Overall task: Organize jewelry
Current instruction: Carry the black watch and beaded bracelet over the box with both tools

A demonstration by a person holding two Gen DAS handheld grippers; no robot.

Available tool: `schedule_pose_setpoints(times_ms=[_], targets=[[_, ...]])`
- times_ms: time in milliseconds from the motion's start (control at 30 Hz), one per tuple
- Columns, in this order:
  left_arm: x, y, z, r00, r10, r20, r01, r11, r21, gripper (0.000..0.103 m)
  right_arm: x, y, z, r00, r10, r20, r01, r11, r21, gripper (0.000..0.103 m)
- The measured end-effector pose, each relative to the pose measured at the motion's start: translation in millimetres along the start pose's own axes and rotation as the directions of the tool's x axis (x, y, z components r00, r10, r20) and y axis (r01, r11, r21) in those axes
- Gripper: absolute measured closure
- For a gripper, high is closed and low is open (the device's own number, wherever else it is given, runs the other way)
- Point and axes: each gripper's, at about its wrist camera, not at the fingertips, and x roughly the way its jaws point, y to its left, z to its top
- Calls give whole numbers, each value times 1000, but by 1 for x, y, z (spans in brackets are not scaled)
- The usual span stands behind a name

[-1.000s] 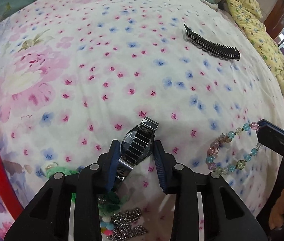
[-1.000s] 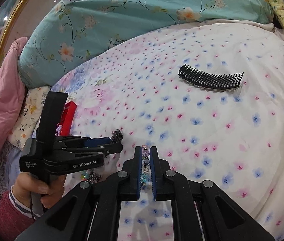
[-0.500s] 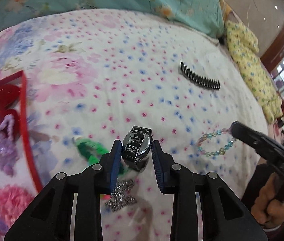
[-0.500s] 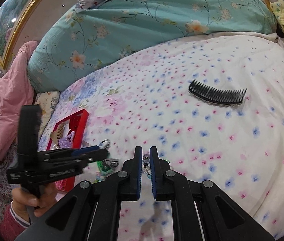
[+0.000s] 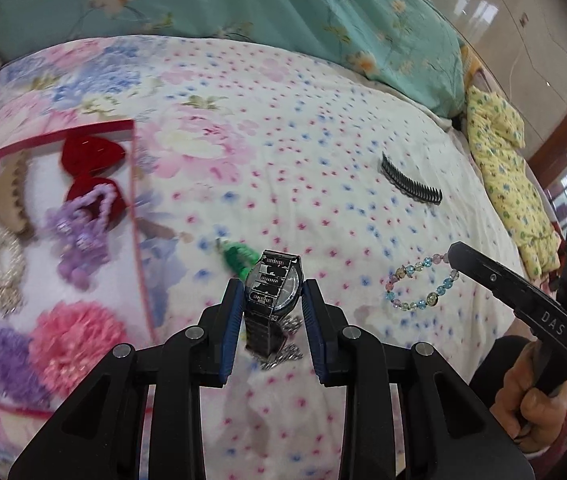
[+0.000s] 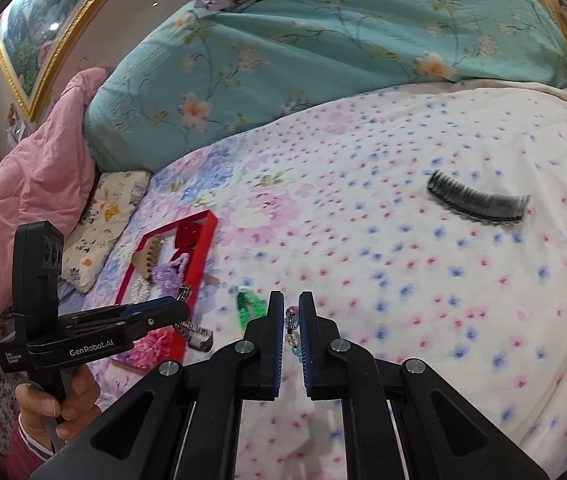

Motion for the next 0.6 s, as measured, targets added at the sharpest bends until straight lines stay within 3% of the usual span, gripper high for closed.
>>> schedule_pose_setpoints(times_ms=[600], targets=[[-70,86,-30,991,97,95,-79,980,-180,75,59,85,-11,982,147,-116,-159,982,-98,96]])
